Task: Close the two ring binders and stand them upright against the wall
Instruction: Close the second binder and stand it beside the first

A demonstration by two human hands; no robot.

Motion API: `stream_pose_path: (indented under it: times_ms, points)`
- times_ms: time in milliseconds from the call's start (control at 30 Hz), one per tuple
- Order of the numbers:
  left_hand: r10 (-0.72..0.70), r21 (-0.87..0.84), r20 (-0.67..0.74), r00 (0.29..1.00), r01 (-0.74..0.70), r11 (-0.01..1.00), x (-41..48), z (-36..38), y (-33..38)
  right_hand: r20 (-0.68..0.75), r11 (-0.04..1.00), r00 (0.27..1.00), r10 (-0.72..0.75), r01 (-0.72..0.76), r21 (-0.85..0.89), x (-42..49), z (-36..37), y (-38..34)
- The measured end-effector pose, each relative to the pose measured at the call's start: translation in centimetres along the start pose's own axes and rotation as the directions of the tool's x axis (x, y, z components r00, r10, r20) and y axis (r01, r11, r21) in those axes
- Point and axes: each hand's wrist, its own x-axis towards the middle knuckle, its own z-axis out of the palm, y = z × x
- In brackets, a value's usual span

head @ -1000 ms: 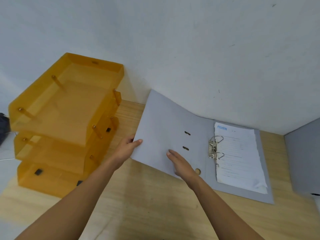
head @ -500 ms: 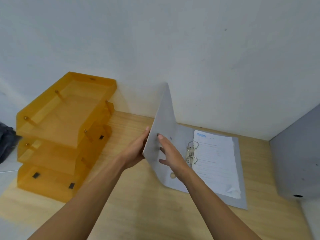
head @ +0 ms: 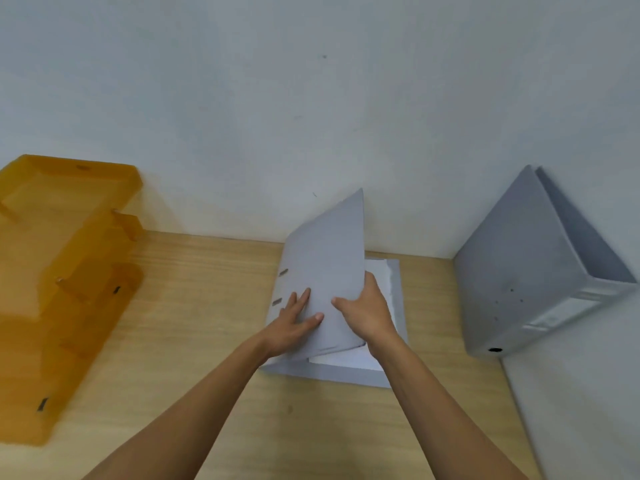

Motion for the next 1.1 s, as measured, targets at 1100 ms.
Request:
stream_pose_path:
  times_ms: [1100]
  points:
    - [-0.292, -0.111, -0.285, 0.913, 0.271, 0.956, 0.4, 8.6, -2.9, 0.263, 0.772, 0.923, 0.282, -0.055, -0.634, 5.6, -5.7, 19.3]
